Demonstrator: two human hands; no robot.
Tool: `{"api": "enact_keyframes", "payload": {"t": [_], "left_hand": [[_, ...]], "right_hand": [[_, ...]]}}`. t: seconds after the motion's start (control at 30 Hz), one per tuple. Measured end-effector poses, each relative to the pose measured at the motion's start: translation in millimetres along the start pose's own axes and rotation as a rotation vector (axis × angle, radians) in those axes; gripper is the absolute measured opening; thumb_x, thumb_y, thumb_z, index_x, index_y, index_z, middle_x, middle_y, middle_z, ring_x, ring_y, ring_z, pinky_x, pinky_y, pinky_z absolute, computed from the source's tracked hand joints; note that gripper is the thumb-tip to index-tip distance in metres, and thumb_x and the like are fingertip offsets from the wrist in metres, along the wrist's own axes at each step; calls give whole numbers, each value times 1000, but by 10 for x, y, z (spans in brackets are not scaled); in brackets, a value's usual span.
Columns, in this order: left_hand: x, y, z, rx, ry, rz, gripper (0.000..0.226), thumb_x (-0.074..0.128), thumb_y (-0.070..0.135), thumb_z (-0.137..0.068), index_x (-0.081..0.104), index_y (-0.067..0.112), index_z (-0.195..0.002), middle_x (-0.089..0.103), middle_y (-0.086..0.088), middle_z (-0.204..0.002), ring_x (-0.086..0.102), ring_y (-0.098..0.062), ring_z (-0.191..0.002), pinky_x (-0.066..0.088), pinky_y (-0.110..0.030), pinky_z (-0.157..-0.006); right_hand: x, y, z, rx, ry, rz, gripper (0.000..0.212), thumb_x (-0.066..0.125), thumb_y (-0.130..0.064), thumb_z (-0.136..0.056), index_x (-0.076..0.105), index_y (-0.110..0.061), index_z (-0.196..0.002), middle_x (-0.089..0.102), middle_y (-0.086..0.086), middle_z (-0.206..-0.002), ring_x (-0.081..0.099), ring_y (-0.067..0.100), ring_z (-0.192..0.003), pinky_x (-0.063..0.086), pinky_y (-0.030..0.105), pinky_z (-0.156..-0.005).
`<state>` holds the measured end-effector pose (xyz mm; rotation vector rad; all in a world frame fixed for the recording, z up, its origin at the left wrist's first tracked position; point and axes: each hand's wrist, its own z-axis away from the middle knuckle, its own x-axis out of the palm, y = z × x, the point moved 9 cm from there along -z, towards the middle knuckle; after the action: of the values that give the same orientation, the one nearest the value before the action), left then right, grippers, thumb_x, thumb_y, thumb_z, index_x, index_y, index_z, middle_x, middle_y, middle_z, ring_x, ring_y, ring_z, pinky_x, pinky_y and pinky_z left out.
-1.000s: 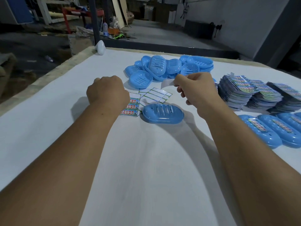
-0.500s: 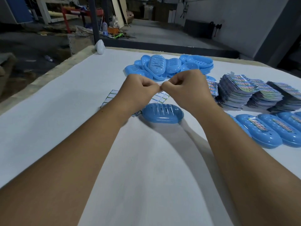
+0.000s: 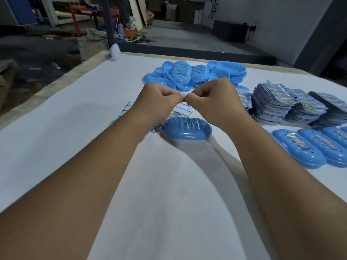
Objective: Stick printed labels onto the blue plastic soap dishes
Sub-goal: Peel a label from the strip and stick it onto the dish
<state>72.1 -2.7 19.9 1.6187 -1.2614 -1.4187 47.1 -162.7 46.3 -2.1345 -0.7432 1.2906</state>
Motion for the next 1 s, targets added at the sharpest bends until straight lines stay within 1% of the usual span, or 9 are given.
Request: {"api": "enact_keyframes", "payload": {"t": [0.07,0.17,0.33,0.5,0.6,0.7,0.8,0.87,1.0], "left_hand": [[-2,-12,-2,-12,-14,0,15,70,35,-89,81,25,-86,75,17,-79,67,0,-85,51,-25,-77],[-20,-18,6,-36,-7,-3,17,73,37,-85,81,22,-88,78,1,-90,71,-17,-97,56,-39,-92],[-74,-34,15,-85,48,17,18,74,35,-81,78,17,-80,76,-10,-81,69,-20,-74,59,-45,-79],[-72,-43,4,-92,54,13,33,71,34,-81,74,1,-89,69,-27,-96,57,-20,-67,58,-46,-72],[-69,-70,-11,-106,59,28,35,71,34,-80,73,0,-88,69,-28,-92,55,-19,-67,51,-35,-67],[-77,-108,-30,-137,73,61,36,71,34,-80,73,-1,-89,66,-22,-75,54,-20,-67,48,-34,-65],[-77,-132,-40,-153,77,59,39,71,34,-79,71,-4,-88,58,-10,-70,51,-19,-65,46,-32,-62],[-74,-146,-43,-159,71,40,37,73,37,-78,74,1,-84,64,-11,-71,55,-20,-66,50,-34,-65],[24,-201,7,-210,-17,-2,60,79,46,-66,68,-5,-94,59,-7,-72,53,-19,-62,44,-36,-60]], "right_hand": [[23,-9,4,7,-44,-32,27,69,-29,-82,75,-4,-72,66,18,-68,41,12,-54,40,29,-54],[40,11,-9,33,-70,-68,27,63,-25,-85,75,-4,-73,68,19,-72,46,15,-58,46,34,-56],[-55,196,-53,113,-2,0,30,67,-29,-80,73,-1,-71,52,22,-62,38,17,-54,45,33,-53],[-46,332,-75,216,-34,-75,27,75,-34,-79,76,-8,-70,65,20,-70,43,15,-51,44,27,-49],[-52,366,-85,258,-37,-118,26,76,-34,-79,75,-11,-66,63,10,-65,44,15,-53,38,21,-41],[-49,380,-78,282,-65,-162,24,79,-34,-77,76,-12,-68,70,18,-73,49,17,-60,39,20,-40],[-40,363,-64,287,-100,-178,25,84,-37,-74,76,-14,-69,70,6,-71,51,14,-62,41,18,-40],[-60,368,-65,293,-109,-159,26,85,-38,-74,76,-13,-69,68,1,-68,51,12,-60,40,17,-40],[-45,422,-17,324,-241,-47,35,84,-47,-72,77,-13,-70,67,-9,-59,52,3,-48,42,14,-39]]}}
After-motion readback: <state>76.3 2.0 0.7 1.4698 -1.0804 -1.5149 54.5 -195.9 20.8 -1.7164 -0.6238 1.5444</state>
